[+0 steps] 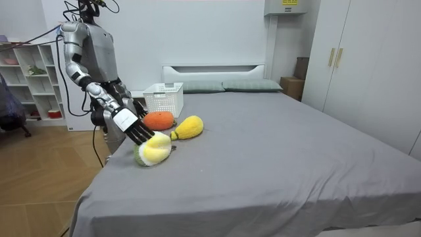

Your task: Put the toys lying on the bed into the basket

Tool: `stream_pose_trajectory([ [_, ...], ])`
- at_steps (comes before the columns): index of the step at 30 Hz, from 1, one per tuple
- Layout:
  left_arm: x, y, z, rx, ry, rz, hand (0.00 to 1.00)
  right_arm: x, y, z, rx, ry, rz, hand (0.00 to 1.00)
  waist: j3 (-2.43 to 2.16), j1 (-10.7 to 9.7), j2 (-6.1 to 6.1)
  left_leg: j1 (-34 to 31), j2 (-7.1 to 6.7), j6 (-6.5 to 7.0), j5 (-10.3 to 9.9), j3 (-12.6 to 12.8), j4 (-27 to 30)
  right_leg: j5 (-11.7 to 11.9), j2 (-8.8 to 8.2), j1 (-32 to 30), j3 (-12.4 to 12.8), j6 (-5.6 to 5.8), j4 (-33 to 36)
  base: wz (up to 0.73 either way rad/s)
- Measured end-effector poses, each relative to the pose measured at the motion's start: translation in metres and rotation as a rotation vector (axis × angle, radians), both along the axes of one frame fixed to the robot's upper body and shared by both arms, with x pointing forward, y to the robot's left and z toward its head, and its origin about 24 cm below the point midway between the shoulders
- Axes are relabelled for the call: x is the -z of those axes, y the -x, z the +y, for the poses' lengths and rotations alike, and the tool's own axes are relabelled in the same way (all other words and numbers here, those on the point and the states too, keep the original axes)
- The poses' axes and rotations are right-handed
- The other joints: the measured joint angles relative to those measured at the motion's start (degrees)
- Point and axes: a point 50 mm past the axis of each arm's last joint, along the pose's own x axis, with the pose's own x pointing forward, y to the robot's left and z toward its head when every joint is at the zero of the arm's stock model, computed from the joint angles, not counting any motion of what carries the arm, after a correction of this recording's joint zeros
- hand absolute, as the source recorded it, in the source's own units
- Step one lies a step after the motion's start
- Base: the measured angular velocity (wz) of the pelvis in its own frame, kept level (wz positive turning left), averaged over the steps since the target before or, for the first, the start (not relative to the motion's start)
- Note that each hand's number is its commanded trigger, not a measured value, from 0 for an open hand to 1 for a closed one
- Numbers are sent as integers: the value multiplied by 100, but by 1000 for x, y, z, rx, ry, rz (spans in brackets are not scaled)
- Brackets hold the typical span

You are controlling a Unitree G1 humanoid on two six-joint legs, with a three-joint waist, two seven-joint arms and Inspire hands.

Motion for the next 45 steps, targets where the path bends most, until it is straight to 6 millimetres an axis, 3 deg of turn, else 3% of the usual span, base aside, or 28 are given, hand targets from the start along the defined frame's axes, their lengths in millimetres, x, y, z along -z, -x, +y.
stream_pose_trajectory([
  [8, 0, 0, 0, 2, 5, -1, 0, 7, 10, 2, -13, -23, 51, 100, 7, 16, 13, -5, 0, -2, -2, 1, -14, 3, 4, -11, 4, -1, -22, 0],
  [35, -1, 0, 1, 8, 4, -16, 0, 8, 12, 1, -6, -51, 59, 100, 34, 28, 2, -47, -5, -3, -2, -9, -43, 15, 9, -21, -5, 1, -77, 0],
  [38, -1, -1, 2, 10, 5, -18, 0, 4, 7, 2, -7, -55, 30, 100, 31, 19, -7, -43, -4, -3, -1, -1, -43, 16, 9, -39, -3, 0, -66, -1],
  [45, -1, -5, 1, 19, 11, -27, 0, -28, -30, 12, -84, -69, -149, 100, 31, 37, -13, -115, -3, -4, 1, 2, -27, 25, 11, -105, 6, -3, -56, -1],
])
